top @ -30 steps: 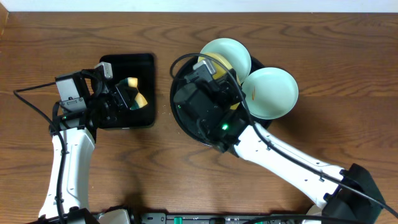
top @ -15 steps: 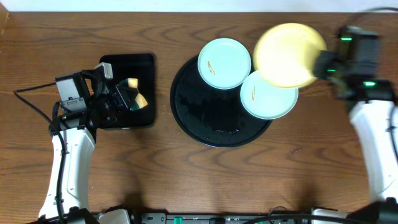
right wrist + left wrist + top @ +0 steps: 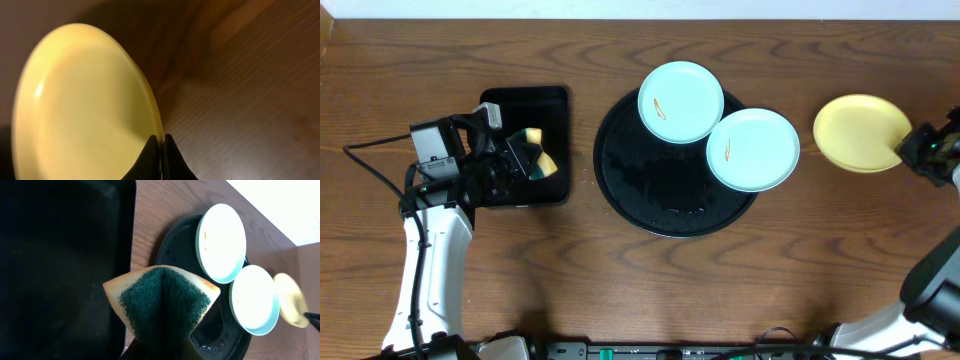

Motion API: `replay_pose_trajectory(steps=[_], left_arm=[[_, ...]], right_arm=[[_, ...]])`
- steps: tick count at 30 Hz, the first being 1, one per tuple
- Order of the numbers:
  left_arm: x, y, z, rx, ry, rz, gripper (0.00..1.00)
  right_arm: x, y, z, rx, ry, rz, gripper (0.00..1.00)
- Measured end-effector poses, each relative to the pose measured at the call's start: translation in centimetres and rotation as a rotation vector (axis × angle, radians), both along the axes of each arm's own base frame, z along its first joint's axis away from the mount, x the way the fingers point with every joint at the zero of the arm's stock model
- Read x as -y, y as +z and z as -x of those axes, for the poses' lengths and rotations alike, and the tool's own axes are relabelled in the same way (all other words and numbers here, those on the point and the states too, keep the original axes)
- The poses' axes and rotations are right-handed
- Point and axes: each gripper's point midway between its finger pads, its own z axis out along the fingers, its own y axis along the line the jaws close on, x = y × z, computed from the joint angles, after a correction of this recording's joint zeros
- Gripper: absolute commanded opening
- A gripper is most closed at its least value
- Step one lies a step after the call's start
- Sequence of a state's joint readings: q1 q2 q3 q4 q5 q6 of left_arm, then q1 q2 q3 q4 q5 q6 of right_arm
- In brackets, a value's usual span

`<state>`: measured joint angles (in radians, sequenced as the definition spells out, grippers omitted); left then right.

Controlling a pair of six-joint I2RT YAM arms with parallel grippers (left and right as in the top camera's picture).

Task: Clean dirty plates on tray and stack at the side
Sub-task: 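Carry the yellow plate with the right gripper to the table's right side, then release the yellow plate and move right gripper to the light-blue plate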

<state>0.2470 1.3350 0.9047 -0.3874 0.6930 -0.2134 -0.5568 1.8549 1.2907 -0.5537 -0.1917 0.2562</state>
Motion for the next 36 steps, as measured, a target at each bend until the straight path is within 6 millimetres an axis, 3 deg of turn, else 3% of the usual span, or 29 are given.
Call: replay_pose_trajectory(steps=[1,2,4,5,8,12,14,16,17,19,22,23,24,27,29,32,36], left_arm=[[0.0,0.0,0.0,0.001,0.000,0.000,0.08],[0.0,0.0,0.0,0.000,0.000,-0.001,0.08],[0.0,0.0,0.0,0.000,-0.002,-0.003,0.08],[0.0,-0.1,0.1,0.000,-0.005,-0.004,0.08],[0.0,-0.1,0.1,-0.002,-0.005,-0.004,0.08],[0.0,-0.2,0.2,-0.006,-0.006,-0.006,0.08],[0.0,-0.2,0.2,-0.007,-0.005,-0.007,0.08],[0.0,-0.2,0.2,-0.009,-0.005,-0.007,0.08],[0.0,-0.2,0.2,-0.010,-0.005,-0.007,0.08],[0.0,-0.2,0.3,-0.011,-0.005,-0.006,0.08],[0.0,-0.3,0.3,-0.013,-0.005,-0.007,0.07],[0.0,-0.3,0.3,-0.014,-0.005,-0.006,0.08],[0.0,-0.4,0.4,-0.019,-0.005,-0.005,0.08],[0.2,-1.0,1.2,-0.057,-0.021,-0.012,0.08],[0.3,-1.2,1.5,-0.062,-0.038,-0.023,0.08],[0.3,-1.4,1.7,-0.062,-0.052,-0.037,0.08],[0.3,-1.4,1.7,-0.054,-0.063,-0.047,0.08]], right_arm=[[0.1,-1.1,0.0,-0.017,-0.001,-0.013,0.08],[0.1,-2.1,0.1,-0.033,-0.005,-0.026,0.21],[0.1,-3.6,0.4,-0.059,-0.009,-0.048,0.58],[0.1,-4.0,0.7,-0.072,-0.013,-0.061,0.66],[-0.9,-4.4,1.7,-0.102,0.016,-0.118,0.78],[-2.6,-3.0,1.6,-0.044,0.102,-0.205,0.77],[-3.4,-1.1,1.5,0.008,0.145,-0.230,0.66],[-4.3,2.0,1.4,0.072,0.193,-0.218,0.64],[-5.3,4.6,1.5,0.118,0.232,-0.197,0.65],[-7.7,7.9,1.4,0.163,0.303,-0.165,0.71],[-12.3,9.9,1.3,0.156,0.432,-0.109,0.85],[-13.8,10.1,1.1,0.146,0.476,-0.087,0.99],[-16.0,9.9,1.0,0.121,0.538,-0.058,0.99],[-19.6,8.7,0.7,0.050,0.641,0.033,0.98],[-21.2,7.7,0.6,0.009,0.688,0.073,0.88],[-21.8,6.1,0.7,-0.049,0.721,0.104,0.68],[-21.1,4.5,0.7,-0.101,0.711,0.119,0.60]])
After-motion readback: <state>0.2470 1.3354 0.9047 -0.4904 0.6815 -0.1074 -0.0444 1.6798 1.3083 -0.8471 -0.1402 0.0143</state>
